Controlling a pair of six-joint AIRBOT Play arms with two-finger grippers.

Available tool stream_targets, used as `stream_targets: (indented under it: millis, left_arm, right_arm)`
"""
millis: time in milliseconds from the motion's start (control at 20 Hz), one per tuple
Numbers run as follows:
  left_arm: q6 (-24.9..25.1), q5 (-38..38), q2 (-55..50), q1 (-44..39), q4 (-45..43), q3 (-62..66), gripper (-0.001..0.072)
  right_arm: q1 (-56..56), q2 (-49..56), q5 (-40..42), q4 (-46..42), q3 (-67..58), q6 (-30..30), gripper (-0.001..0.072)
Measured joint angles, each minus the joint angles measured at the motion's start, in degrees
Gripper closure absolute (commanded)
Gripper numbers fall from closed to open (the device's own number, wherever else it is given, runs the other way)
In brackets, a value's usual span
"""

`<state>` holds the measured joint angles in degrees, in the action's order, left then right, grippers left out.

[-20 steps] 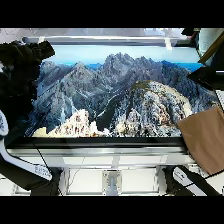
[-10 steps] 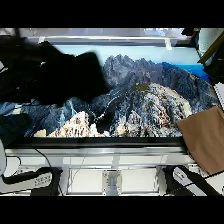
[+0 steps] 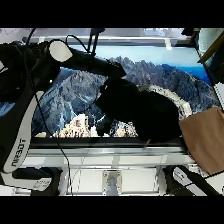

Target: Fold the clothes and pants, and hang the long-sleeved shirts on hangers.

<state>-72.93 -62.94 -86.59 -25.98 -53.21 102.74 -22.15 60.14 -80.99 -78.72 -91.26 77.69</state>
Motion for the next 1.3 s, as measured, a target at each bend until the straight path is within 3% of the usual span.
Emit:
stream_targets:
  millis: [150,250,600,850,1050,1300]
  left_arm:
    - [-9.29,-1.66,-2.82,5.20,-9.16,-0.02,0.0240]
    - [-11.54,-4.02,-5.81,7.72,-11.56,-0.02,0.0214]
    - [-6.78,-14.82,-18.53,10.69,-12.02,-0.09,0.0215]
    - [-4.46,-18.01,-18.67,12.83,-6.03,-5.86,0.0223]
    - [-3.54,-8.37,-9.90,14.27,-0.15,-25.79,0.0223]
    - [-0.61,17.64,0.52,13.81,17.88,-49.22,0.0222]
  right_arm:
    - [0.00,0.00,-0.48,-1.36,2.82,-0.61,0.0233]
    - [0.00,0.00,-0.70,-1.88,7.28,-0.74,0.0233]
    - [0.00,-0.09,-0.79,-2.38,24.44,-0.83,0.0233]
    - [0.00,-0.31,0.00,-2.23,27.28,-0.83,0.0233]
    - [0.00,-0.48,0.24,-1.92,27.78,-0.83,0.0233]
    - [0.00,-0.48,1.46,2.19,27.96,-0.83,0.0233]
